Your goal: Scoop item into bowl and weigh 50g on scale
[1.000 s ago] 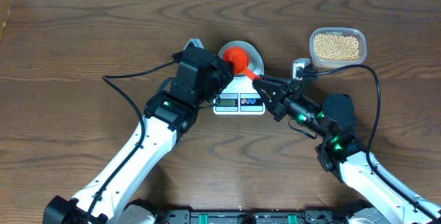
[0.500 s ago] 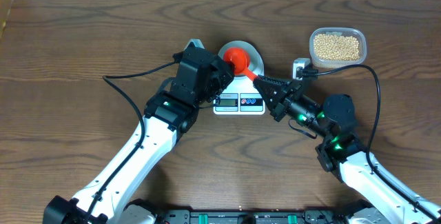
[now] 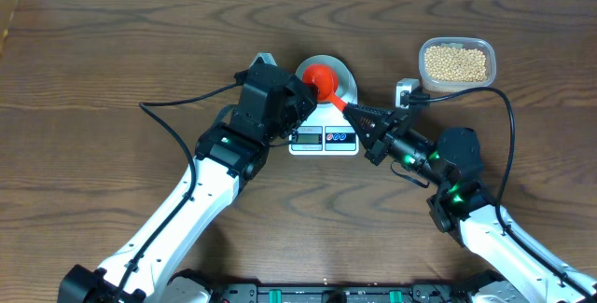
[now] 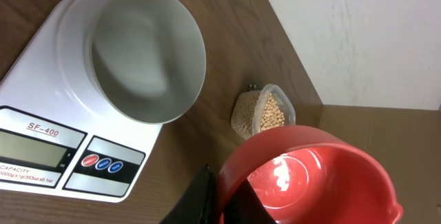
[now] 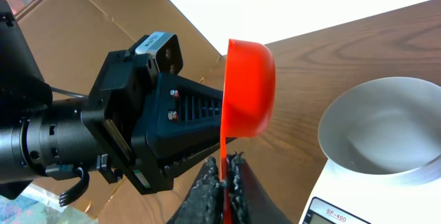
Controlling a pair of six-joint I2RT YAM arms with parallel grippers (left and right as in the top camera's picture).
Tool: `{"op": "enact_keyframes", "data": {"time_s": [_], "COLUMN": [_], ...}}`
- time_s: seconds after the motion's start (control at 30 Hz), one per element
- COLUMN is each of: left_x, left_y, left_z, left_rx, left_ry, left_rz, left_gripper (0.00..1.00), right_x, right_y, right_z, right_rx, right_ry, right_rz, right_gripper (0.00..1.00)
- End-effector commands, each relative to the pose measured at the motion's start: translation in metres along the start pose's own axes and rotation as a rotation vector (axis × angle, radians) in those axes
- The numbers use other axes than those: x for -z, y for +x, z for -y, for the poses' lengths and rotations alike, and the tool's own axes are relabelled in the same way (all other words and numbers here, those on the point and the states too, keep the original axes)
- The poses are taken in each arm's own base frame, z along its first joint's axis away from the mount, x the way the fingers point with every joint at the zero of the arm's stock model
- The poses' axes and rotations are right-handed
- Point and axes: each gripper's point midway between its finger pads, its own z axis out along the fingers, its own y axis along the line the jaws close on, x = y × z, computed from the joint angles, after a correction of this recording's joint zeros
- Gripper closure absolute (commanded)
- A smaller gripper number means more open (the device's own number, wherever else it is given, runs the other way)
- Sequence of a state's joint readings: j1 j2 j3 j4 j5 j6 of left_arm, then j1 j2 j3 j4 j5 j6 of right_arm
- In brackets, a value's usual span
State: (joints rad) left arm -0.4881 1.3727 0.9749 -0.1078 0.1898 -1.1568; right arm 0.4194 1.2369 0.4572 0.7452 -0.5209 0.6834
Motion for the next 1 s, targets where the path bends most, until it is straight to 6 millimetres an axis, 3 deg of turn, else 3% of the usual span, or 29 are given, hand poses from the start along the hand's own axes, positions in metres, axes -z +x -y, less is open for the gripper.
{"op": "enact_keyframes", "data": {"time_s": [0.0,0.5,0.73,0.97], "left_x": [0.001,0.001,0.001,0.001], "left_y": [0.003,0.003,0.003,0.002], "left_z": [-0.001,-0.001,-0.001,-0.001], "left_rx": [0.011,0.011,0.011,-0.04], "left_ry": [0.0,0.0,0.001,-0.001], "left_rz": [-0.012,-0.012,-0.011,-0.005], "left_gripper": [0.93,0.92,0.71,0.68], "right_x": [-0.003,-0.003,0.0,0.004], "right_y": [-0.004,-0.006,-0.019,-0.03], "right_z": [-0.008,-0.006,0.012,0.033], "right_rx": [0.018,0.019,0.021,0.103], "right_ry": [-0.027,-0.014,0.07,0.195], "right_rz": [0.001,0.011,0.07,0.135], "right_gripper": [0.98,0.99,0.99,0.99]}}
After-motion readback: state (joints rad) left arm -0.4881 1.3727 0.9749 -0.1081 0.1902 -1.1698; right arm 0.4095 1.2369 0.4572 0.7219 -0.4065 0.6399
